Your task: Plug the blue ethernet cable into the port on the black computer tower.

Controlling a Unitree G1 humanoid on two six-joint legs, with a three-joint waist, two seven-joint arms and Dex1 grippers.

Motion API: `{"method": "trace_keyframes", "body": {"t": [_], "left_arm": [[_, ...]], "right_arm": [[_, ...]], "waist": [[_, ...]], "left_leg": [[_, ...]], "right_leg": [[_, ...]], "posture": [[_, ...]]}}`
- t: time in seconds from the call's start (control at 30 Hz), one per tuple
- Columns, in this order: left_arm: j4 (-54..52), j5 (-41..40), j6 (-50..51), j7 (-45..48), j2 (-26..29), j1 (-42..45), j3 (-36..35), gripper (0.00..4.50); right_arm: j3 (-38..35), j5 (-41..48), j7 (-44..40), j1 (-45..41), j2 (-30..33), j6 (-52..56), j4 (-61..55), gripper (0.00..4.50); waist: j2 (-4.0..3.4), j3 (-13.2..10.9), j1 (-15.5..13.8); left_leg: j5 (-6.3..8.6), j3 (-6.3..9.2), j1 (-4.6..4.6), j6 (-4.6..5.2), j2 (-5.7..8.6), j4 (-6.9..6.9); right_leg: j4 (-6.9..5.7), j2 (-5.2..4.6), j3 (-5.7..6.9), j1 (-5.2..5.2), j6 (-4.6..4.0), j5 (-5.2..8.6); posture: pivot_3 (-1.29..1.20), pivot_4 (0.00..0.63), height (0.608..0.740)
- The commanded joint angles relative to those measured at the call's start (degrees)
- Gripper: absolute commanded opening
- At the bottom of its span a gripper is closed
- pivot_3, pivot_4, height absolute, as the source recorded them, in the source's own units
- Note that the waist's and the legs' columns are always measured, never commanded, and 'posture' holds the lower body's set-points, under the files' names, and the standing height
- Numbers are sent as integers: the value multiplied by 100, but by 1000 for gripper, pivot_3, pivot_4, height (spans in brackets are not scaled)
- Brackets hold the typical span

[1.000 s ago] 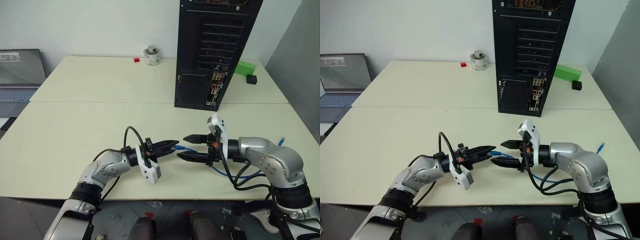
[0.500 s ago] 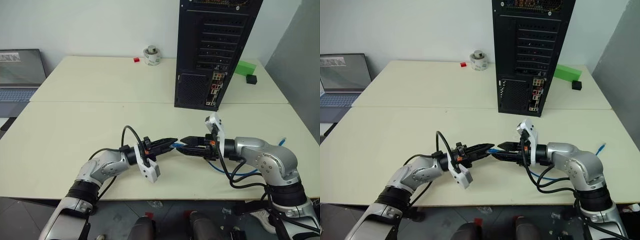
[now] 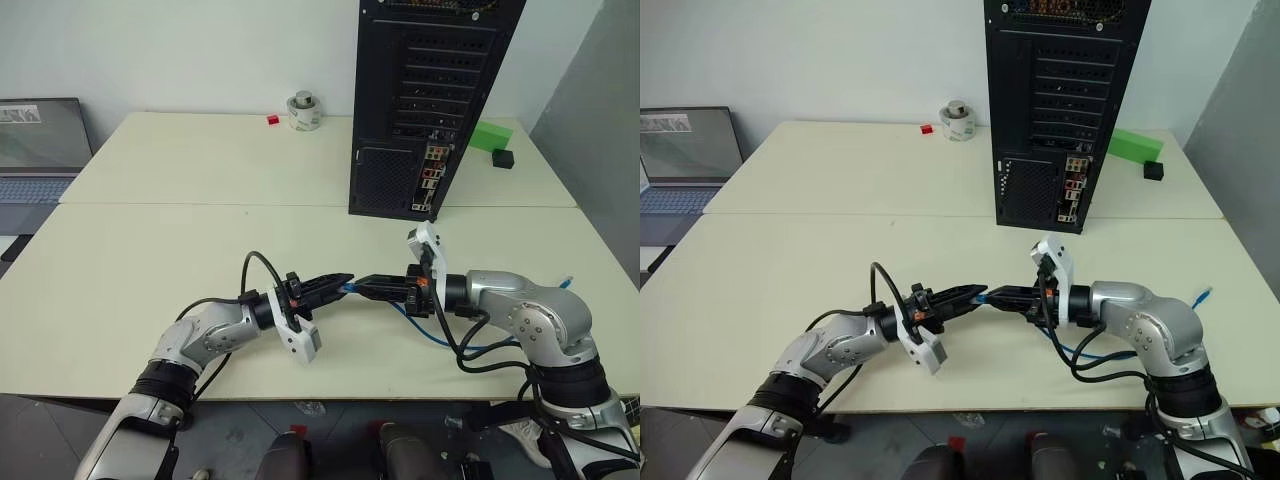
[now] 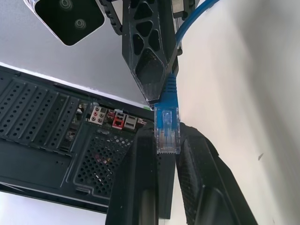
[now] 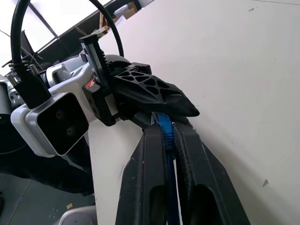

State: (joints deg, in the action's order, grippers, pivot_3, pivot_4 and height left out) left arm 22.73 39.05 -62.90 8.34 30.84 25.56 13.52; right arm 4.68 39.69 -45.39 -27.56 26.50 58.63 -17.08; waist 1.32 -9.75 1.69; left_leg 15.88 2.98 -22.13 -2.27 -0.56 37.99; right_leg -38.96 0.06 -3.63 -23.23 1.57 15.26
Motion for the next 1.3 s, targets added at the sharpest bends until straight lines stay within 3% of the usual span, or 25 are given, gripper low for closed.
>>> {"method": "trace_keyframes", "body": {"t": [0.03,0.07,0.23,0.37,0.9,1.23,1.3], "left_arm": [[-155,-2,16,-143,65,86,33,272],[-154,4,21,-156,71,87,42,272],[-160,32,59,-216,95,99,78,272],[-161,43,67,-258,115,102,106,272],[-185,35,106,-294,146,73,144,272],[-196,46,163,-344,160,68,160,272],[-199,41,179,-364,166,69,176,272]], "right_arm": [[-100,176,-18,-88,17,48,-47,0],[-118,200,-14,-90,8,70,-42,0],[-149,198,39,-119,29,92,31,1396],[-142,251,47,-133,87,244,108,2131],[-281,407,195,-198,-76,360,245,2131],[-192,333,205,-162,-37,326,243,56],[-193,338,210,-170,-36,320,257,0]], "waist": [[0,0,0],[0,0,0],[0,0,0],[0,0,0],[0,0,0],[0,0,1],[0,0,0]], "left_leg": [[0,0,0,0,0,0],[0,0,0,0,0,0],[0,0,0,0,0,0],[0,0,0,0,0,0],[0,0,0,0,0,0],[0,0,-1,0,0,0],[0,0,-1,0,0,0]], "right_leg": [[0,0,0,0,0,0],[0,0,0,0,0,0],[0,0,0,0,0,0],[0,-1,0,0,0,0],[0,-1,-1,0,0,0],[0,0,0,0,0,0],[0,-1,0,0,0,0]], "posture": [[0,150,740],[0,150,740],[0,150,740],[0,150,740],[0,150,740],[0,150,740],[0,150,740]]}}
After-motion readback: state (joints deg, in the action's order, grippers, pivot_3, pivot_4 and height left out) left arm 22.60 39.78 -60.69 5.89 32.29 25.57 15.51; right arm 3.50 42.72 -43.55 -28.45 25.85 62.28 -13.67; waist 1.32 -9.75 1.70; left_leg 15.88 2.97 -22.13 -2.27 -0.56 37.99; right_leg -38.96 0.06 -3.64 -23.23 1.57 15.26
